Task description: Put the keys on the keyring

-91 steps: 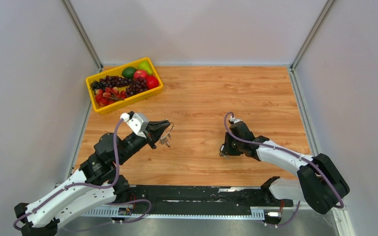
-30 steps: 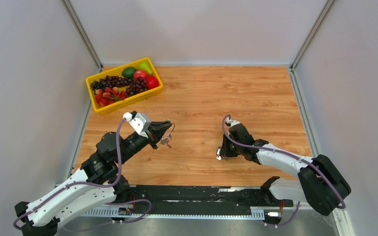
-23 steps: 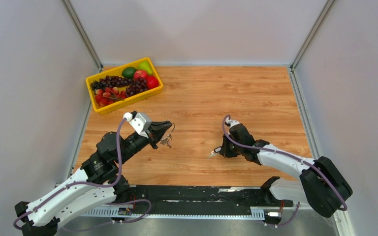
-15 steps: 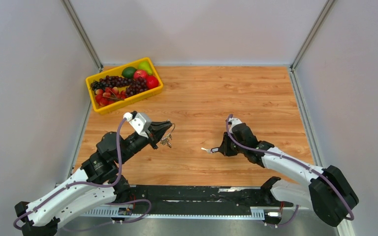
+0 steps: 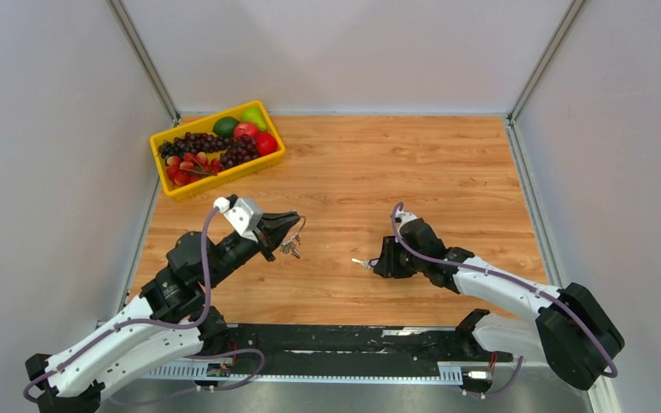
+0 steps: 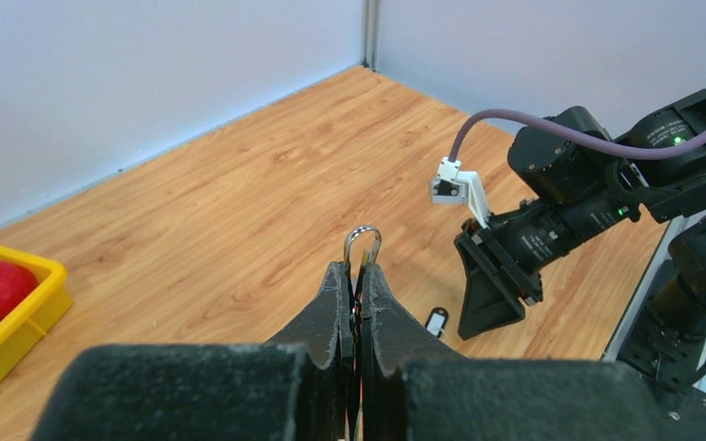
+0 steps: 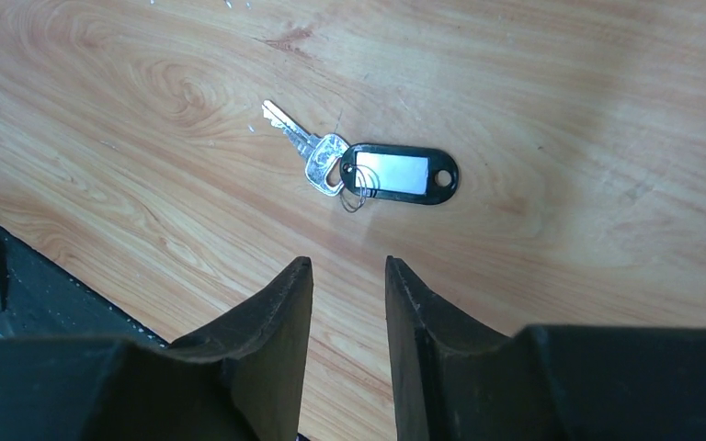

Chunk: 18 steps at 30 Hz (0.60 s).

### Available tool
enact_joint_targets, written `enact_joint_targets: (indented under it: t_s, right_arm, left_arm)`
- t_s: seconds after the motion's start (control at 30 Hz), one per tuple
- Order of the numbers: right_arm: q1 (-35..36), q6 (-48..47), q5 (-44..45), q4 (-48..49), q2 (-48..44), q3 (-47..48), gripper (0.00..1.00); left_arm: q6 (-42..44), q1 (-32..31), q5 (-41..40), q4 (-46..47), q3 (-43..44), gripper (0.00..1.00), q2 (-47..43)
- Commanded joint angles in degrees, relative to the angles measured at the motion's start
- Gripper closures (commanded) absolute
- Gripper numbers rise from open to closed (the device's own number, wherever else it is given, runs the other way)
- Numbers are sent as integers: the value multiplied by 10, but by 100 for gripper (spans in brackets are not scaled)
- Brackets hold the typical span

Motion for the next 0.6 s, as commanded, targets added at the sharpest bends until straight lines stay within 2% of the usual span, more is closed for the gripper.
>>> enact_joint_targets:
  t_s: [0.0, 0.57]
  right_arm:
    - [6, 56, -2, 3, 6, 8, 62]
    - [10, 146, 21, 45, 65, 6, 61]
  left_arm:
    - [-9, 2, 2, 18, 4, 100, -9]
    - [-12, 1, -1, 17, 1, 100, -19]
